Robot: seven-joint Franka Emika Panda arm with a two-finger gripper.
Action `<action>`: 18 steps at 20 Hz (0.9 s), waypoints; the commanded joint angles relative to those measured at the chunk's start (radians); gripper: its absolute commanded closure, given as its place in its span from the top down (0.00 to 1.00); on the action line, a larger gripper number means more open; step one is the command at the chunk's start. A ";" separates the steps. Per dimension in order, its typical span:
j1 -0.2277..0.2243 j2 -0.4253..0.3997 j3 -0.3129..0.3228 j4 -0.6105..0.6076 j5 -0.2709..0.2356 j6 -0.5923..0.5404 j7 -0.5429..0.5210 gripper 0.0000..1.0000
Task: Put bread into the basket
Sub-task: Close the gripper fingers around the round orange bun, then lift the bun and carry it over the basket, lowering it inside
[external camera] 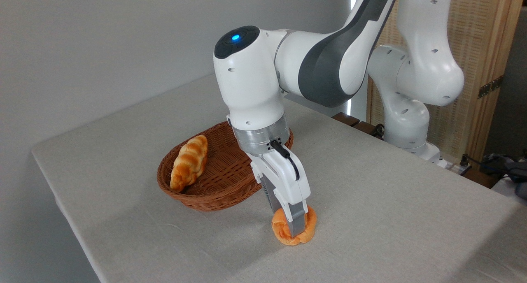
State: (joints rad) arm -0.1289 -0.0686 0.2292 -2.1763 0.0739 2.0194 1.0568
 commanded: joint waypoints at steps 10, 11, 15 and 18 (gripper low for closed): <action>-0.002 -0.036 0.009 0.044 -0.005 0.016 0.009 0.47; -0.002 -0.045 0.009 0.052 -0.018 0.016 0.008 0.48; -0.005 -0.062 0.004 0.089 -0.159 0.015 -0.023 0.48; -0.009 -0.062 -0.014 0.090 -0.196 0.013 -0.110 0.48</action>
State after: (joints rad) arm -0.1286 -0.1246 0.2274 -2.0880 -0.0807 2.0241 1.0270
